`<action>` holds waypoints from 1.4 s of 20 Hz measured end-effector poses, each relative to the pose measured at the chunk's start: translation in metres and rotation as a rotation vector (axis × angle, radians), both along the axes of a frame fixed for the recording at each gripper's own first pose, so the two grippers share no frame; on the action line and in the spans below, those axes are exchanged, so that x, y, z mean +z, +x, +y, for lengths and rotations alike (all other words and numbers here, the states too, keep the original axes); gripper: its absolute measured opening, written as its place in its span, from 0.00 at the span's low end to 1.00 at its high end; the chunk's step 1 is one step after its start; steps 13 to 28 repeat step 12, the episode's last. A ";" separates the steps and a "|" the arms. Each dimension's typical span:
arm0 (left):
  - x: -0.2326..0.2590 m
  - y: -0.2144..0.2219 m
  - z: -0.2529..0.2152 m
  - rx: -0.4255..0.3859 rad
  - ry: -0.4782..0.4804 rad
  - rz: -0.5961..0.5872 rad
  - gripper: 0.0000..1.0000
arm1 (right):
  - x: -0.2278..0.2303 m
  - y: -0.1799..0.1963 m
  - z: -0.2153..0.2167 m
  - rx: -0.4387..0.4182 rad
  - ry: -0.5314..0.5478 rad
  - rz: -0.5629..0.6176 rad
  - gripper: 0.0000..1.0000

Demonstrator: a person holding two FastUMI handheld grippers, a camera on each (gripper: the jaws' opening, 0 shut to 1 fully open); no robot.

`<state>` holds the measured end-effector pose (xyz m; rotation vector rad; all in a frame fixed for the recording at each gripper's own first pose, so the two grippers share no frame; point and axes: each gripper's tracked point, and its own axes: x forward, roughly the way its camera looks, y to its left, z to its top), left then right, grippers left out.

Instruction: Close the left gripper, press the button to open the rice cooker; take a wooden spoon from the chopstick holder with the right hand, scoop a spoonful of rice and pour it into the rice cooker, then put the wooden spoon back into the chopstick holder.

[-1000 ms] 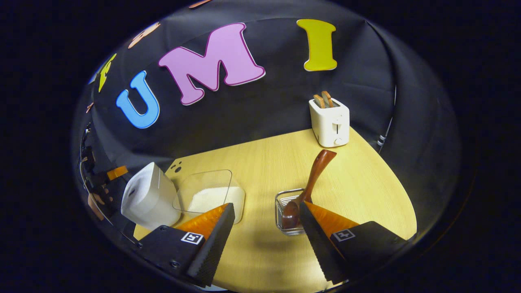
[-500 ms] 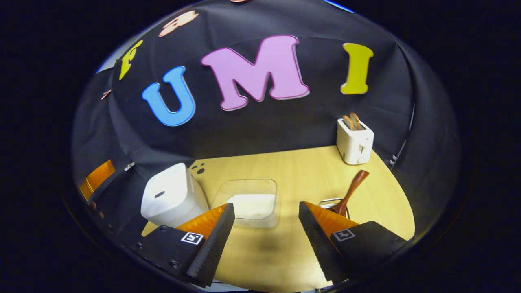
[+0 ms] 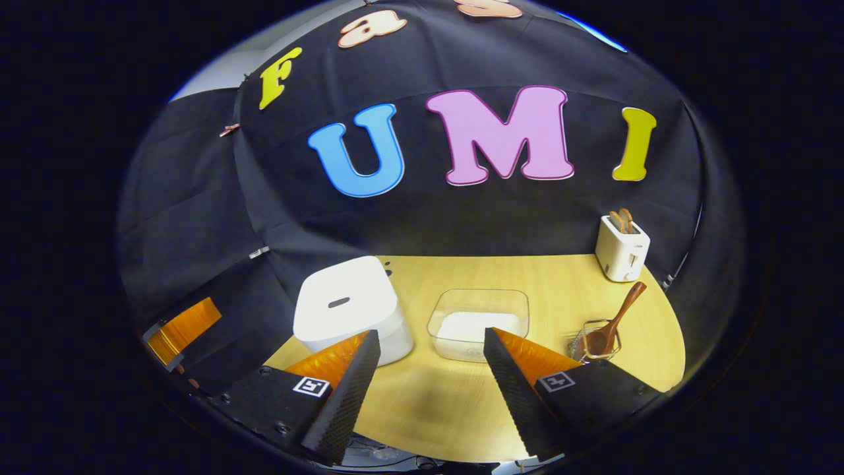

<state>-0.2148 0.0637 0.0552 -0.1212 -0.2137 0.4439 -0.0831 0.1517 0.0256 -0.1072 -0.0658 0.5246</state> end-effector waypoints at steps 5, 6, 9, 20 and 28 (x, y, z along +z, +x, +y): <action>-0.004 -0.010 0.008 -0.005 -0.019 -0.005 0.96 | -0.025 -0.015 0.009 0.009 -0.044 0.019 0.98; -0.006 -0.010 0.007 -0.010 -0.014 0.000 0.96 | -0.027 -0.015 0.009 0.004 -0.038 0.032 0.98; -0.010 -0.010 0.004 -0.023 -0.001 0.012 0.96 | -0.027 -0.015 0.009 0.004 0.004 0.080 0.99; -0.011 -0.006 0.003 -0.034 0.001 0.017 0.96 | -0.024 -0.014 0.005 -0.015 0.021 0.073 0.98; -0.011 -0.006 0.003 -0.034 0.001 0.017 0.96 | -0.024 -0.014 0.005 -0.015 0.021 0.073 0.98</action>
